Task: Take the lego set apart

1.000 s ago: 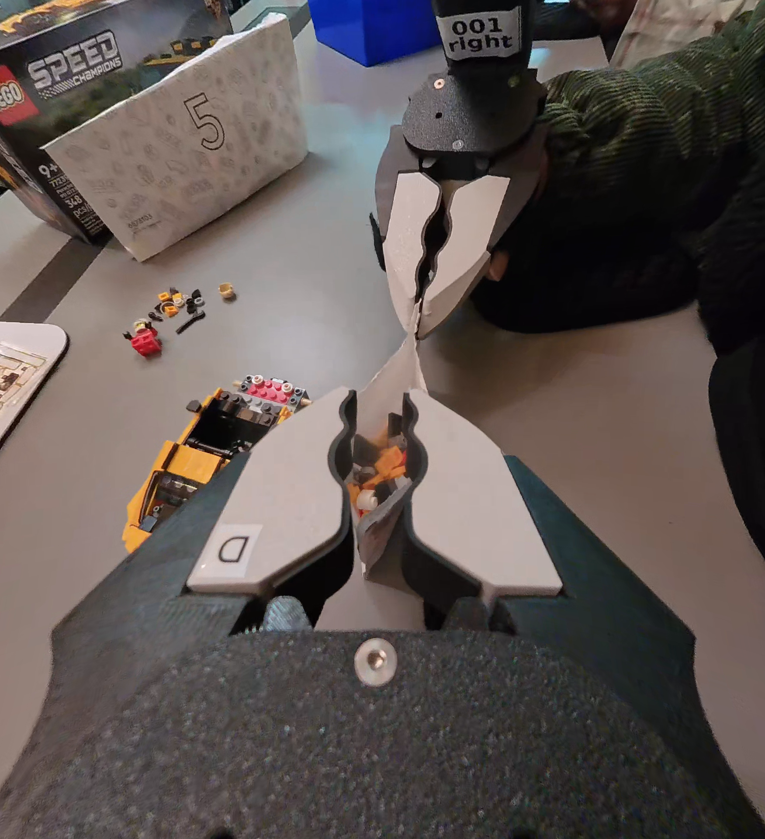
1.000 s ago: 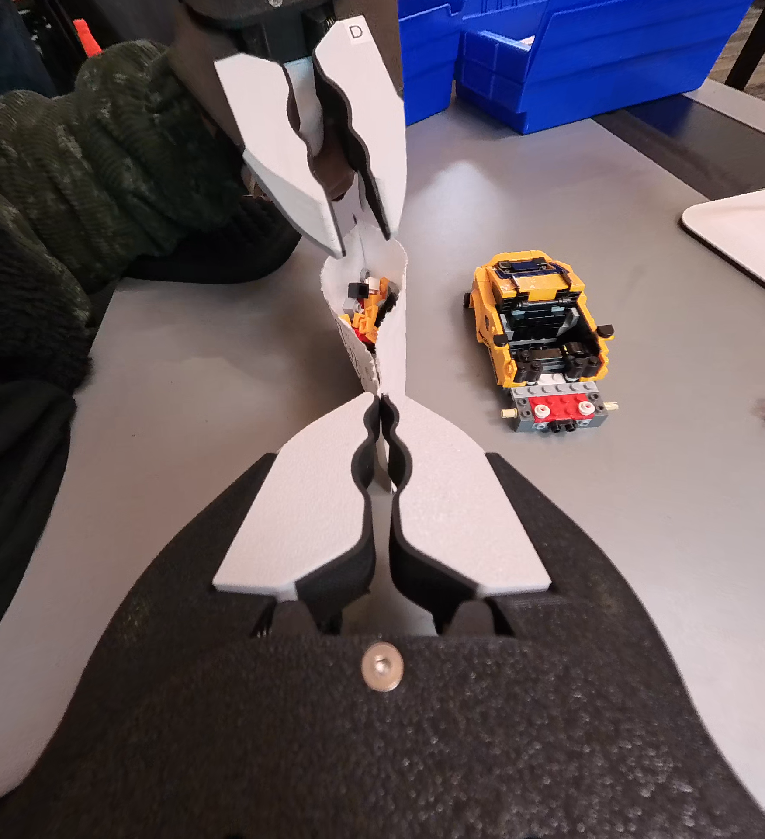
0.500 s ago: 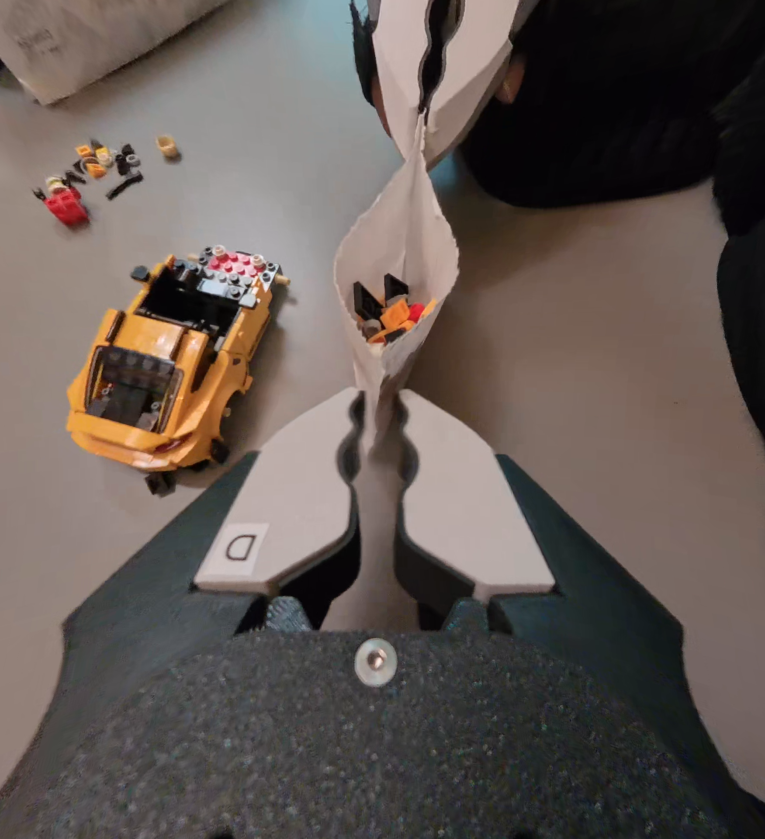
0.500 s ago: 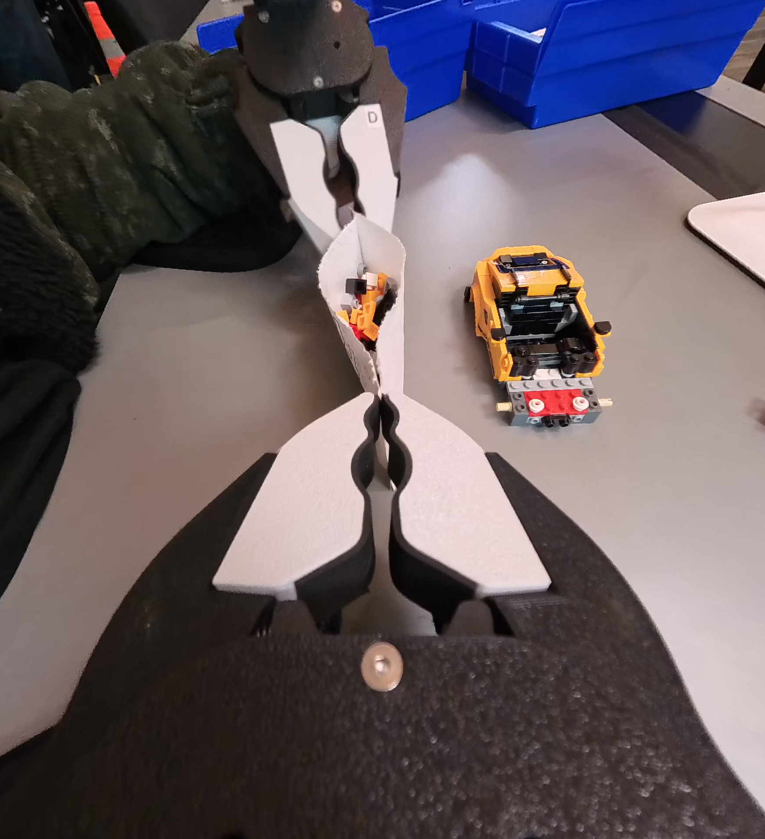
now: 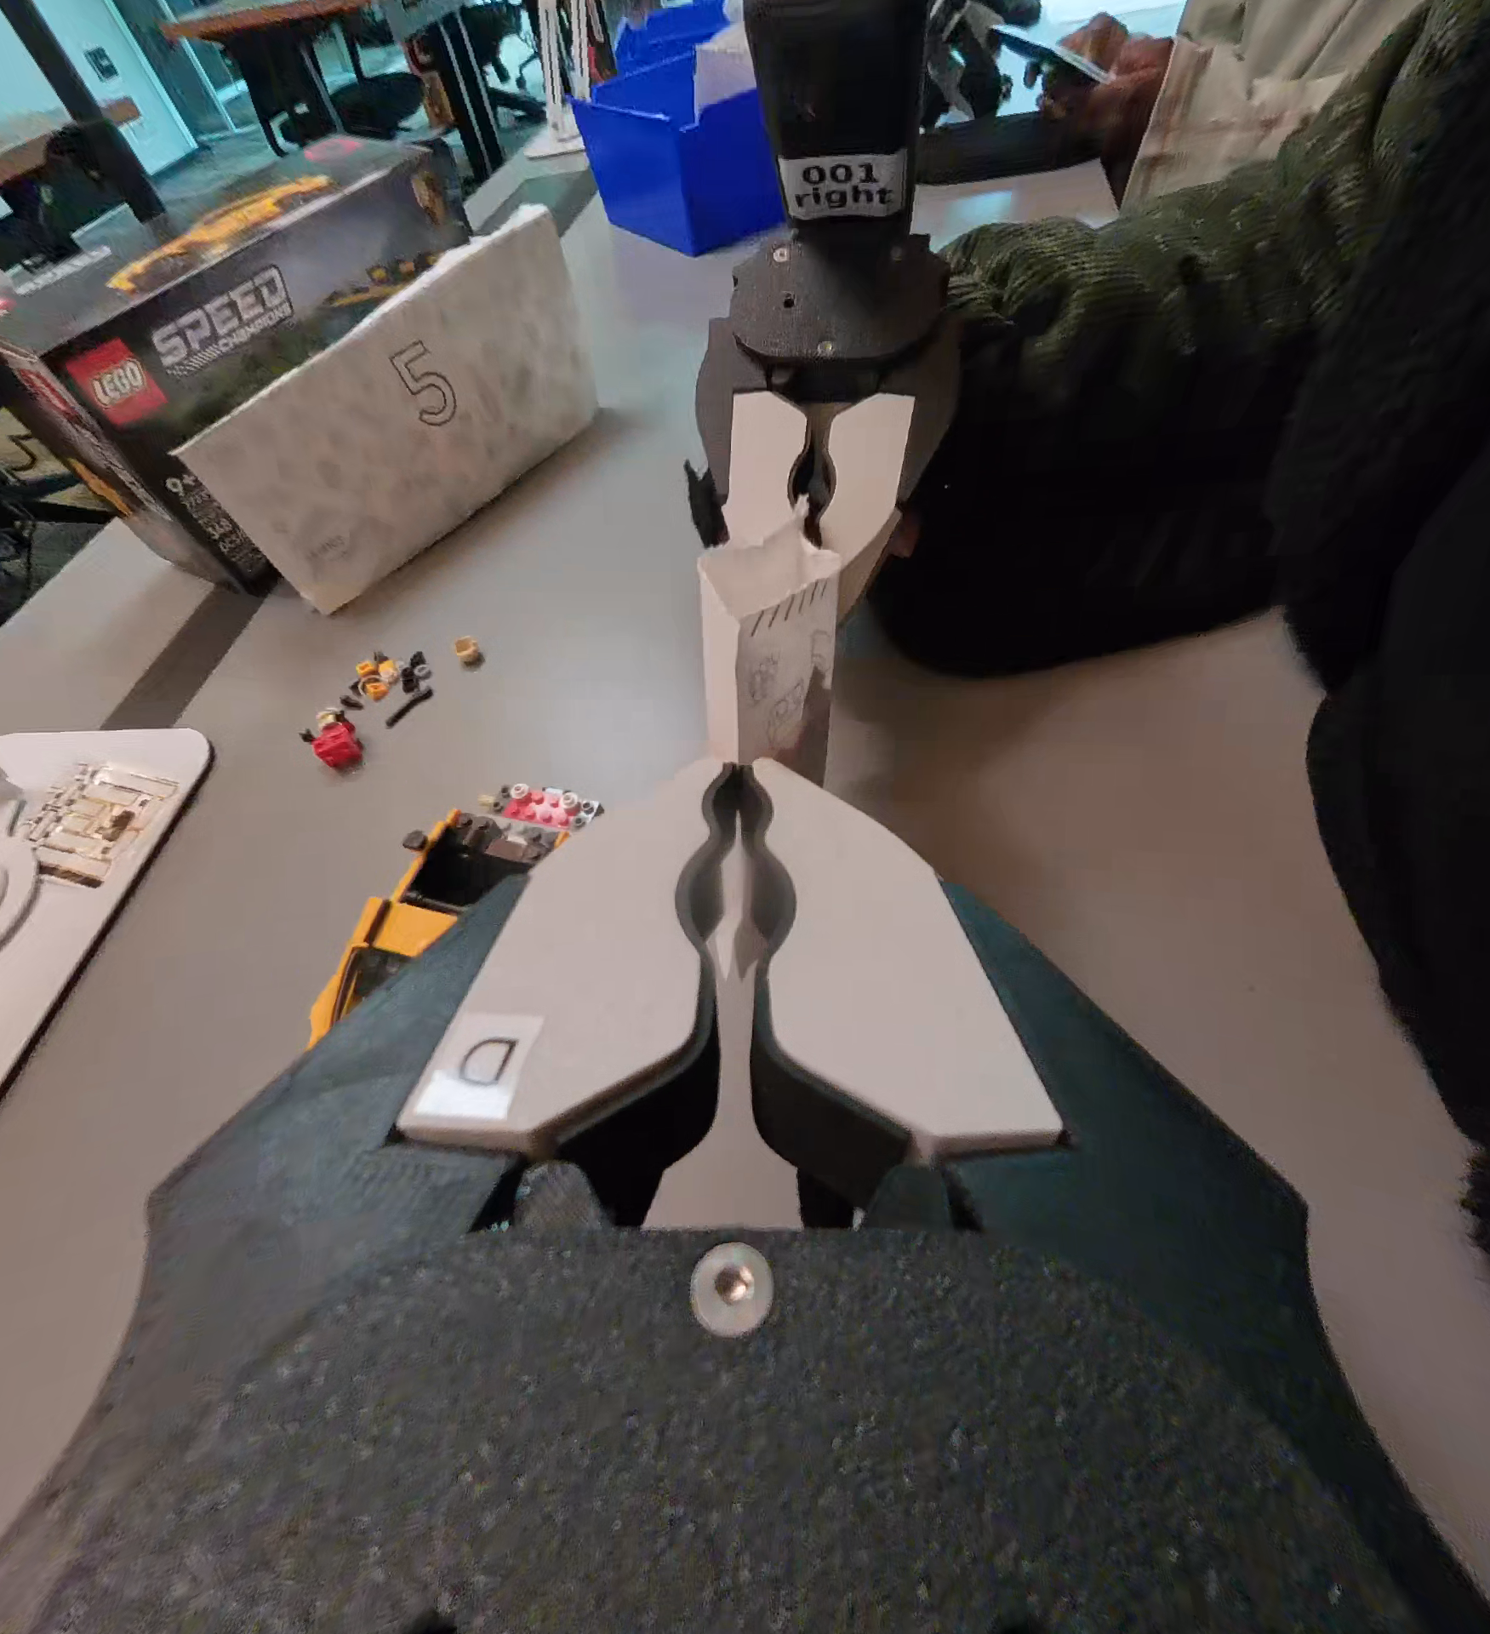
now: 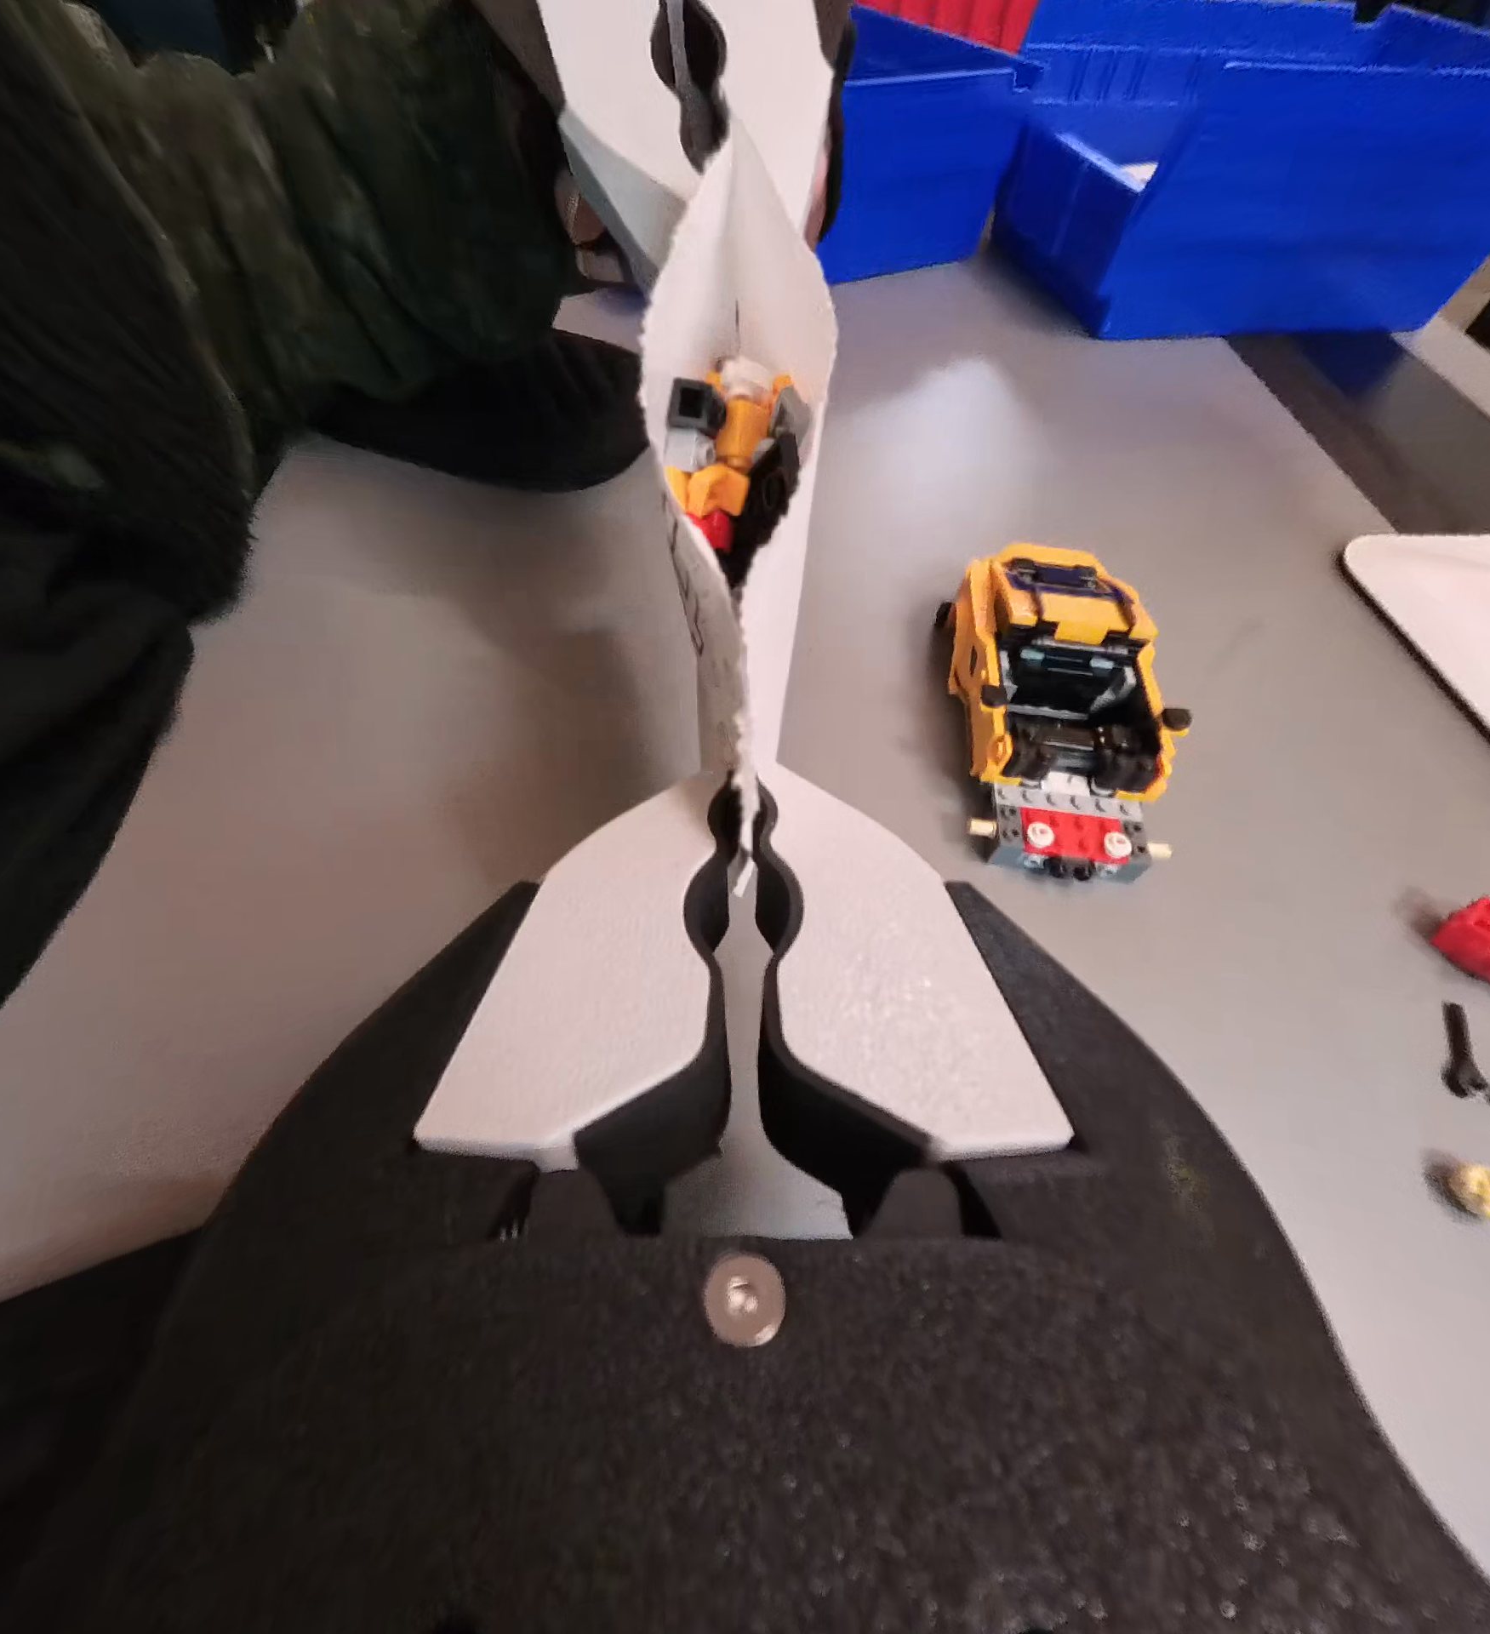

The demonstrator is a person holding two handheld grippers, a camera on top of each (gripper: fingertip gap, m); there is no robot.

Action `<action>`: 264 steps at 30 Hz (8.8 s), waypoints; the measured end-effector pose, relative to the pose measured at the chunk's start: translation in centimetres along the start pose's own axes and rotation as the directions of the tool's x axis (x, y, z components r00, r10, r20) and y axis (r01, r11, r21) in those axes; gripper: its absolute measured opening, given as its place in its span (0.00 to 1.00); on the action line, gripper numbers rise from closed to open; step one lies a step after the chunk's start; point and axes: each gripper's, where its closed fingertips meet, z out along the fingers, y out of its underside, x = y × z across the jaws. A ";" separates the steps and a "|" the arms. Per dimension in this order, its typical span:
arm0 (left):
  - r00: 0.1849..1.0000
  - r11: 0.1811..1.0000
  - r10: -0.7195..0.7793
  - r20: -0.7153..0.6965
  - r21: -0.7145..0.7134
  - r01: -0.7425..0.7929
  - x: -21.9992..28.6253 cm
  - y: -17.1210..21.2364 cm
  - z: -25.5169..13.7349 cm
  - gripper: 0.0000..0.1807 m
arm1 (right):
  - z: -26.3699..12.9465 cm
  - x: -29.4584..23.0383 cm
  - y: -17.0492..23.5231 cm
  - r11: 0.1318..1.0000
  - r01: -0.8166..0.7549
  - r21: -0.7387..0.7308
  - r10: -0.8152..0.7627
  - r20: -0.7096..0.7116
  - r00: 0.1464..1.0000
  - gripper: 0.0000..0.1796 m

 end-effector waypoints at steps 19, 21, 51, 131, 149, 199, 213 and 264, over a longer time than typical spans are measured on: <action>0.985 0.969 -0.101 -0.140 -0.238 0.066 1.0 7.8 2.1 0.00 | 0.7 0.3 3.8 0.986 -0.021 -0.166 0.025 0.020 0.999 0.00; 0.987 0.984 -0.098 -0.131 -0.161 0.077 0.7 6.1 1.6 0.00 | 0.4 0.4 3.5 0.989 -0.038 -0.140 0.042 0.025 0.999 0.00; 0.987 0.990 -0.087 -0.134 -0.124 0.071 0.8 5.7 1.9 0.00 | 0.5 -0.1 4.0 0.986 -0.032 -0.167 0.043 0.059 0.997 0.00; 0.987 0.991 -0.088 -0.133 -0.115 0.072 0.4 6.9 2.0 0.12 | 0.1 0.5 1.9 0.998 0.036 -0.049 -0.037 -0.019 0.999 0.00; 0.989 0.997 -0.030 -0.144 -0.075 0.019 1.6 5.3 2.9 0.00 | 0.3 -0.3 1.6 0.999 0.045 -0.019 -0.045 0.028 0.999 0.00; 0.986 0.996 0.070 -0.151 -0.037 -0.076 3.9 4.1 5.8 0.02 | 2.5 -2.3 0.7 0.990 0.142 -0.011 -0.141 0.046 0.989 0.03; 0.985 0.999 0.028 -0.172 -0.021 -0.032 4.0 3.8 5.8 0.01 | 2.2 -2.8 0.3 0.993 0.120 0.023 -0.121 0.078 0.990 0.02; 0.995 0.999 0.034 -0.092 -0.008 -0.035 1.8 3.7 4.2 0.00 | 0.9 -0.9 -0.3 0.985 0.163 0.063 -0.161 -0.042 0.986 0.00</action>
